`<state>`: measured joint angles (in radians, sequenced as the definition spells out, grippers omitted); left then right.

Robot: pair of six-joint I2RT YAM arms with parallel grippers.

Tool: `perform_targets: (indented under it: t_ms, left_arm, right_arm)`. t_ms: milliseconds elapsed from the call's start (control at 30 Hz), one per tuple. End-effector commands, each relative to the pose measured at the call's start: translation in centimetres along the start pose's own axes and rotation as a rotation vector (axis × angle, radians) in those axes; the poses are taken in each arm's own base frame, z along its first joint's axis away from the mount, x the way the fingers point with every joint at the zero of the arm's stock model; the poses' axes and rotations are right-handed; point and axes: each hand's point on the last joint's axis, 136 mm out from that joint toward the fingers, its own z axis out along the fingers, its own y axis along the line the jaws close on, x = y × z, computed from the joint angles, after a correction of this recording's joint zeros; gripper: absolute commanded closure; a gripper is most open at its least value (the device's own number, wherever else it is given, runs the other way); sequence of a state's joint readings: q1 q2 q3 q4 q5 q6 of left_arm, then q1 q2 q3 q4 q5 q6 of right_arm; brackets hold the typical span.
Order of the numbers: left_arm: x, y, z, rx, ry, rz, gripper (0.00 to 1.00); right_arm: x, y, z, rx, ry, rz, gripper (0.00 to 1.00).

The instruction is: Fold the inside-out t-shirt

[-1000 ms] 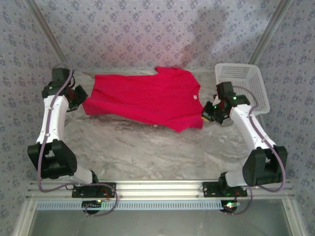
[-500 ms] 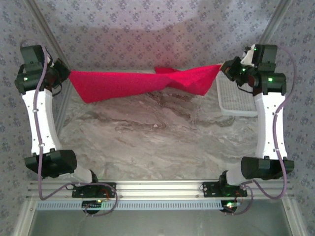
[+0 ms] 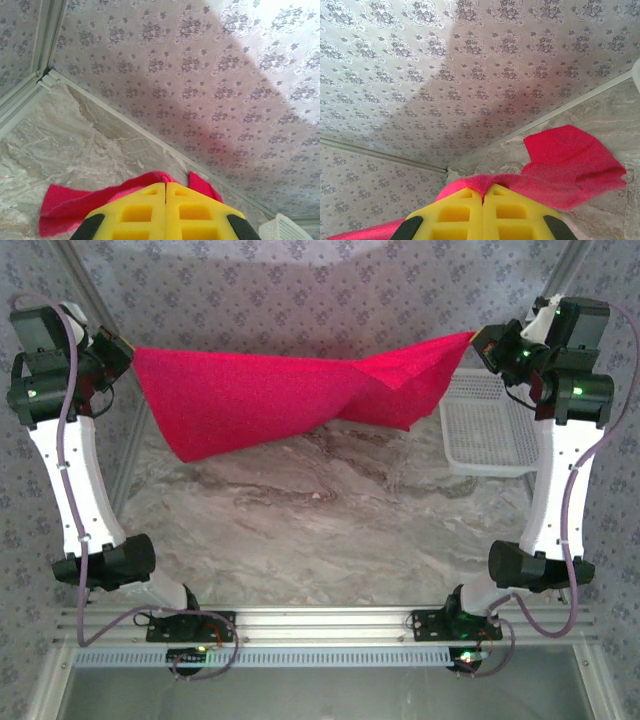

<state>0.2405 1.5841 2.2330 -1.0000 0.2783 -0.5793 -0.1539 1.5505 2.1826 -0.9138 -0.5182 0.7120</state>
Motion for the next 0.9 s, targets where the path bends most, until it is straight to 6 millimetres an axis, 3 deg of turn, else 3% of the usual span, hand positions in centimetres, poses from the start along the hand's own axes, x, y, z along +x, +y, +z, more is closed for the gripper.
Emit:
perform_targets:
  t_ms: [0, 200, 367, 500, 633, 733, 867]
  left_arm:
    - [-1.1, -1.2, -1.1, 0.046, -0.037, -0.008, 1.0]
    - [-1.2, -1.9, -0.8, 0.081, -0.025, -0.022, 1.0]
    - [-2.7, -3.9, -3.7, 0.134, -0.096, -0.002, 1.0]
    - [-4.8, -6.5, -9.3, 0.2, -0.233, 0.023, 1.0]
    - [-6.4, -8.2, -16.7, 0.228, -0.43, 0.051, 1.0]
    - [-6.9, -9.0, -22.0, 0.239, -0.569, 0.073, 1.0]
    - [-6.9, -9.6, -26.8, 0.244, -0.695, 0.12, 1.0]
  right_arm:
    - [-1.2, 1.0, -0.9, -0.04, -0.039, -0.004, 1.0]
    - [-1.7, 1.0, -0.7, -0.047, -0.059, 0.002, 1.0]
    - [-2.5, 2.8, -2.5, -0.098, -0.103, -0.027, 1.0]
    - [-2.8, 6.3, -6.7, -0.178, -0.175, -0.094, 1.0]
    - [-2.4, 10.2, -13.2, -0.252, -0.3, -0.211, 1.0]
    - [-1.9, 12.3, -18.0, -0.257, -0.423, -0.306, 1.0]
    - [-1.5, 13.8, -21.7, -0.238, -0.517, -0.366, 1.0]
